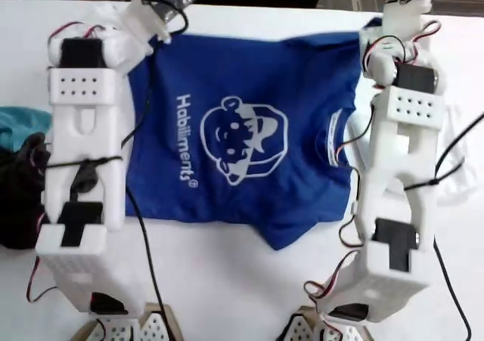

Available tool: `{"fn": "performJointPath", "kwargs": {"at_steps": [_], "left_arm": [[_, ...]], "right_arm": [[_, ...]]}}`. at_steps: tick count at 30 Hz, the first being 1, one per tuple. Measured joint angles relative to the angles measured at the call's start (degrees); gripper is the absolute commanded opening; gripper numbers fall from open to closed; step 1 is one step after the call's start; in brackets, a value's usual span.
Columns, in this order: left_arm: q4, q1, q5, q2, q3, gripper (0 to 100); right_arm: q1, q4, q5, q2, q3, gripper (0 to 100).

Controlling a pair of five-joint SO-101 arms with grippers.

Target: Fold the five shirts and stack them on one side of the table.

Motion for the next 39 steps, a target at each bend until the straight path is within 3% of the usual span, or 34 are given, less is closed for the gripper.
{"fn": "performJointPath", "kwargs": {"at_steps": [15, 24, 30, 39], "left_arm": [[11.34, 1.41, 0.26, 9.32, -0.97, 2], [29.36, 2.90, -1.93, 9.41, -5.10, 3], [30.59, 2.81, -2.29, 9.05, -0.62, 3], [24.09, 2.90, -2.64, -4.84, 23.38, 3]], "right_arm": [[0.00, 12.57, 0.00, 6.33, -1.41, 2.0], [0.00, 25.58, 2.64, 6.24, -1.76, 2.0], [0.00, 33.05, 2.73, 4.31, -1.76, 2.1], [0.18, 31.47, 8.97, -8.79, 13.27, 2.1]]}}
